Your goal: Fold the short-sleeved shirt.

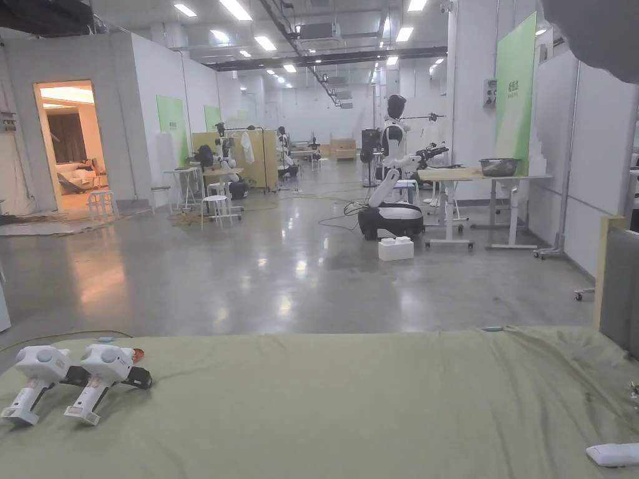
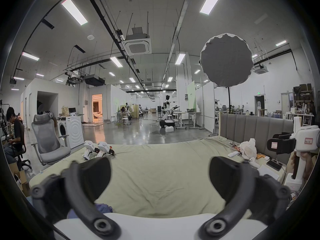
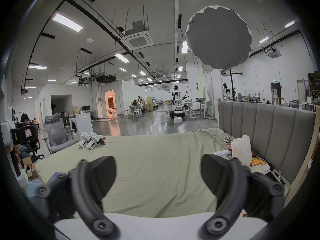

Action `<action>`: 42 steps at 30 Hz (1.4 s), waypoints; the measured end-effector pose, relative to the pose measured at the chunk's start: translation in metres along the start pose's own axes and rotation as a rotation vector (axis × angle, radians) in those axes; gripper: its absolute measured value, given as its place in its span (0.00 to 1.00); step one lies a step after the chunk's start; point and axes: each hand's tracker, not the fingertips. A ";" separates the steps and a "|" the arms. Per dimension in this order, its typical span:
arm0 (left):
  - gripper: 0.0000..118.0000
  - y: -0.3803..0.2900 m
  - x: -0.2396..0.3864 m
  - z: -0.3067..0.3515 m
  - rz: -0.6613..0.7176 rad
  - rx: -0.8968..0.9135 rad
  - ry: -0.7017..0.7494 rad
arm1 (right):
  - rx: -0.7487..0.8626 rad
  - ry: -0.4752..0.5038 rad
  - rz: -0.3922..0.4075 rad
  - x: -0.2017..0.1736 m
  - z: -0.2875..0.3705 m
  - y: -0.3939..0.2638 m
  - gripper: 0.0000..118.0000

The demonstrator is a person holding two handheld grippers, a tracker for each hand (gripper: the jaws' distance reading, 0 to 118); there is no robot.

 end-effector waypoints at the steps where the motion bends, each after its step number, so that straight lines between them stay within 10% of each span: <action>1: 1.00 0.000 0.001 0.002 -0.013 0.022 0.008 | -0.003 0.002 0.003 -0.001 0.000 0.001 0.93; 34: 1.00 0.001 0.002 -0.001 0.046 0.010 0.040 | -0.044 0.037 -0.015 -0.012 -0.005 0.008 1.00; 42: 1.00 0.000 0.004 -0.004 0.061 -0.010 0.034 | -0.133 -0.155 -0.120 -0.017 -0.013 0.019 1.00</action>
